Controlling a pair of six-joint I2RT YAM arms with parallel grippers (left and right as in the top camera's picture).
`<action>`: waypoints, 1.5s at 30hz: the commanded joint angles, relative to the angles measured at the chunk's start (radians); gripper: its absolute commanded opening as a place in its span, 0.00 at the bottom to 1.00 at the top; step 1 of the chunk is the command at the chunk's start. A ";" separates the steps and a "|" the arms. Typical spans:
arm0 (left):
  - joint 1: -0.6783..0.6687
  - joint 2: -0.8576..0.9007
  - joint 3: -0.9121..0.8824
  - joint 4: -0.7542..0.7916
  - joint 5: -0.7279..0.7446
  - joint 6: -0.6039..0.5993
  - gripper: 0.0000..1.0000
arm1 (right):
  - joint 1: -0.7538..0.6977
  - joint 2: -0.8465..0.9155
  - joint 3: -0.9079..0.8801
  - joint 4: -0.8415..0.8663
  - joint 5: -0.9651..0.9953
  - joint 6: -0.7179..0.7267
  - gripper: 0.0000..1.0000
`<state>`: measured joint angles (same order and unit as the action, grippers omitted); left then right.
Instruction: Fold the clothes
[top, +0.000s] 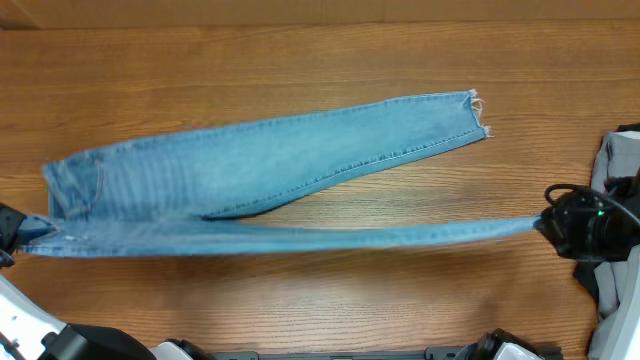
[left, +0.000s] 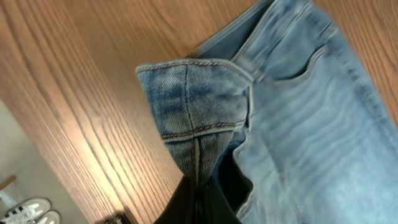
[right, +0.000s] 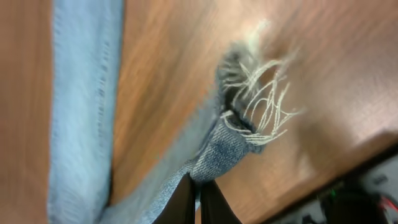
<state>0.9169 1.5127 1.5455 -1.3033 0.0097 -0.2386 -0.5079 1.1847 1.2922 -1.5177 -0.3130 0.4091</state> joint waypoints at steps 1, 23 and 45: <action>0.011 -0.007 0.040 0.039 -0.095 -0.047 0.04 | -0.003 0.024 0.039 0.064 0.035 0.026 0.04; -0.254 0.208 0.039 0.509 -0.061 0.048 0.10 | 0.166 0.554 0.039 0.756 -0.153 0.276 0.04; -0.303 0.356 0.039 0.571 -0.072 0.041 0.11 | 0.252 0.663 0.039 1.109 -0.108 0.434 0.04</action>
<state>0.6018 1.8660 1.5513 -0.7479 -0.0124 -0.2253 -0.2588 1.8267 1.2957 -0.4271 -0.4816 0.8181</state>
